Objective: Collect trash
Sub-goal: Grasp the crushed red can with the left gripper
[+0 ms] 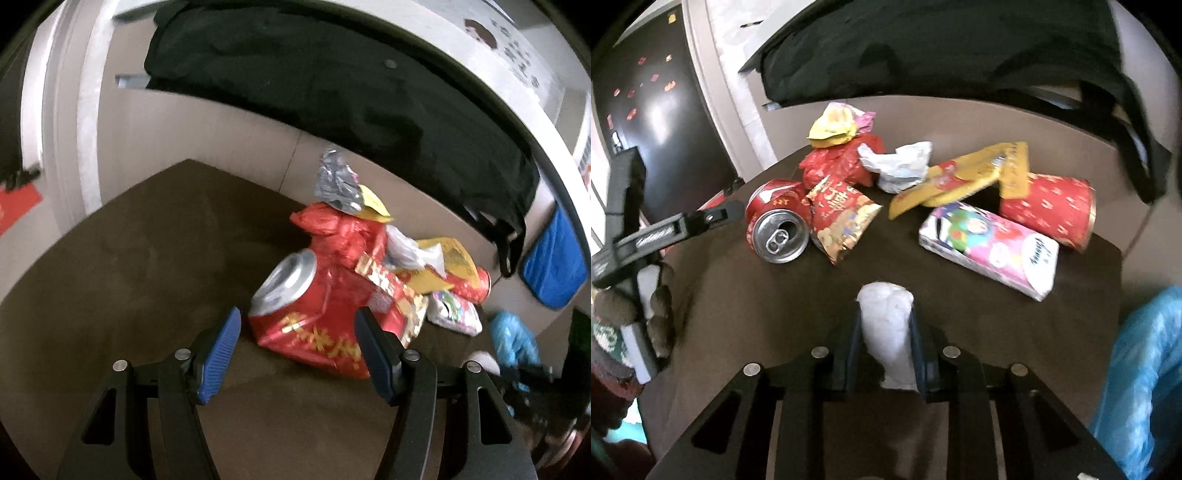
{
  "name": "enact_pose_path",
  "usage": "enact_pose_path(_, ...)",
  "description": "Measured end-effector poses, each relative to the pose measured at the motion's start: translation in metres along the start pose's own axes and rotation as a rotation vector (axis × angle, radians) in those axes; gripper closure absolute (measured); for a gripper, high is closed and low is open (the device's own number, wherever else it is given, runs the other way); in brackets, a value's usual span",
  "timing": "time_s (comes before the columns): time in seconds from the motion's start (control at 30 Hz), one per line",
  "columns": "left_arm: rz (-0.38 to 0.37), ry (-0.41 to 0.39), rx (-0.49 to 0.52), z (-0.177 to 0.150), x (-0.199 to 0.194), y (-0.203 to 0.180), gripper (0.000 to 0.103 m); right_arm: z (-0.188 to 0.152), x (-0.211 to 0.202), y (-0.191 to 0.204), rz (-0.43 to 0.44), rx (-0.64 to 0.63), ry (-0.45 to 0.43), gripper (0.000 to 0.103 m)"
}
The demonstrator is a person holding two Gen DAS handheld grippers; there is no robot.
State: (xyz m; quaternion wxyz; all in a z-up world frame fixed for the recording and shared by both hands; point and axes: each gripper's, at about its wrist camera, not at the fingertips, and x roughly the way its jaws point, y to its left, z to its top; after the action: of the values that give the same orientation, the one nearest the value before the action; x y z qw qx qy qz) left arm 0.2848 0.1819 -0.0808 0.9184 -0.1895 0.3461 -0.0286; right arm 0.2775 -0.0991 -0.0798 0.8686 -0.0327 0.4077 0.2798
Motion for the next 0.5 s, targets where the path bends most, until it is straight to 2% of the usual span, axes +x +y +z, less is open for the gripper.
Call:
enact_pose_path(0.2,-0.009,0.059,-0.001,0.019,0.031,0.011,0.038,-0.014,-0.010,-0.002,-0.002,0.013,-0.004,0.080)
enact_pose_path(0.5,-0.003,0.115,0.020,0.022,0.053,0.003,0.038,-0.023,-0.012,-0.002,-0.001,0.014,0.002,0.080)
